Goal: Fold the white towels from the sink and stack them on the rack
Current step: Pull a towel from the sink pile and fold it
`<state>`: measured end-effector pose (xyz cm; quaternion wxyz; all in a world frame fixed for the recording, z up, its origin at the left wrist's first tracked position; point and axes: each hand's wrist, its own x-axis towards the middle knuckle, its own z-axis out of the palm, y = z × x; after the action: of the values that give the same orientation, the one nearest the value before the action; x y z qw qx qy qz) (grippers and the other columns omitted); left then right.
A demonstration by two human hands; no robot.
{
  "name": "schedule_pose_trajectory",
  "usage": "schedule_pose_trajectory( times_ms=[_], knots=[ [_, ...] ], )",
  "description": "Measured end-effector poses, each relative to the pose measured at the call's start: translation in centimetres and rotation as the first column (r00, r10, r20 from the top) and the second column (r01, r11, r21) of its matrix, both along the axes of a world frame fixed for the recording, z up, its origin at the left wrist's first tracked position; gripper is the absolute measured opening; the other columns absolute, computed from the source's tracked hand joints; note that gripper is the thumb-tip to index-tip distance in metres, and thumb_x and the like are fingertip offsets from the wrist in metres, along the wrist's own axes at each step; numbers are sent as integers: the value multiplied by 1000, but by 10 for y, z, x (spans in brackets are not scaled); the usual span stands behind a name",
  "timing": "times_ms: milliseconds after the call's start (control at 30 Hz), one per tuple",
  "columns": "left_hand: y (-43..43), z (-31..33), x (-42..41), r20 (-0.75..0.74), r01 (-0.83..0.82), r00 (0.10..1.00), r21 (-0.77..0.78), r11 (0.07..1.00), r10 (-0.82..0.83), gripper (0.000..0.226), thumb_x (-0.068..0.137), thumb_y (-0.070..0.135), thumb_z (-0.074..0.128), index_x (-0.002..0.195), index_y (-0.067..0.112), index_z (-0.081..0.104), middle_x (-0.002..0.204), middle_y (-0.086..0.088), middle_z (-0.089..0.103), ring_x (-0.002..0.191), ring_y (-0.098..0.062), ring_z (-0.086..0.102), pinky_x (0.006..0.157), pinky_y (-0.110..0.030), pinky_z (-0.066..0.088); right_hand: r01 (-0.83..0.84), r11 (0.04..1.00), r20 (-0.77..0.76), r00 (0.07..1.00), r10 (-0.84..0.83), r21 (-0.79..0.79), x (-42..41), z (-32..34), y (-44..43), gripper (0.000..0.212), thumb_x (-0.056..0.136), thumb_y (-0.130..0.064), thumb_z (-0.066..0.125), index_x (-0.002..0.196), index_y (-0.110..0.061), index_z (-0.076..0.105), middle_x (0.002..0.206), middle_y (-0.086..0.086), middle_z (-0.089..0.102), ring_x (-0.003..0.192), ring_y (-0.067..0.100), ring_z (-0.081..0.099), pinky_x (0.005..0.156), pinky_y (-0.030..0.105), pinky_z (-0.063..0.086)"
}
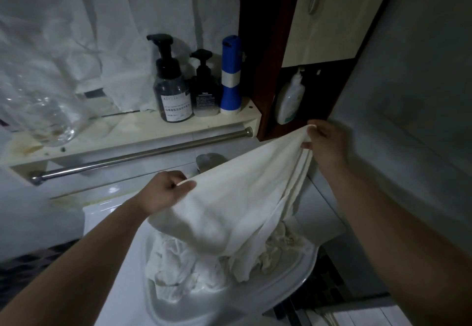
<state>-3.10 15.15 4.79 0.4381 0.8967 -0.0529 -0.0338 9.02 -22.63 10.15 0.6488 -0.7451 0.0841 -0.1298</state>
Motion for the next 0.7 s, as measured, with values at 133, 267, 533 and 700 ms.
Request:
schedule_pose_trajectory(
  times_ms=[133, 267, 533, 700],
  knots=[
    [16, -5, -7, -96, -30, 995, 102, 994, 40, 31, 98, 34, 61, 71, 20, 65, 76, 1, 65, 71, -15, 61, 69, -29, 43, 42, 999, -25, 999, -43, -31, 6, -10, 1, 17, 97, -11, 60, 96, -26, 70, 98, -2, 70, 62, 5, 70, 68, 30, 60],
    [21, -8, -9, -74, -101, 991, 163, 981, 115, 29, 94, 38, 66, 74, 18, 71, 81, 2, 67, 76, -12, 64, 72, -26, 46, 25, 999, -46, 999, -27, -44, 9, -17, 9, 17, 97, -10, 60, 96, -24, 69, 105, 5, 68, 65, 5, 68, 58, 21, 57],
    [17, -19, -7, -18, -480, 877, -55, 876, 479, 20, 78, 45, 82, 66, 29, 77, 76, 29, 71, 77, 8, 65, 67, -10, 45, 43, 992, -53, 997, -50, -121, 13, -20, 12, 16, 96, -11, 59, 102, -22, 70, 96, 4, 68, 66, 12, 64, 47, 16, 52],
    [18, -26, -1, -53, -595, 803, -99, 798, 593, 29, 74, 51, 82, 61, 27, 73, 70, 21, 70, 72, 3, 64, 69, -21, 45, 78, 984, -75, 993, -91, -158, 15, -26, 7, 16, 95, -15, 61, 96, -27, 71, 91, 0, 70, 62, 11, 65, 50, 22, 55]
  ],
)
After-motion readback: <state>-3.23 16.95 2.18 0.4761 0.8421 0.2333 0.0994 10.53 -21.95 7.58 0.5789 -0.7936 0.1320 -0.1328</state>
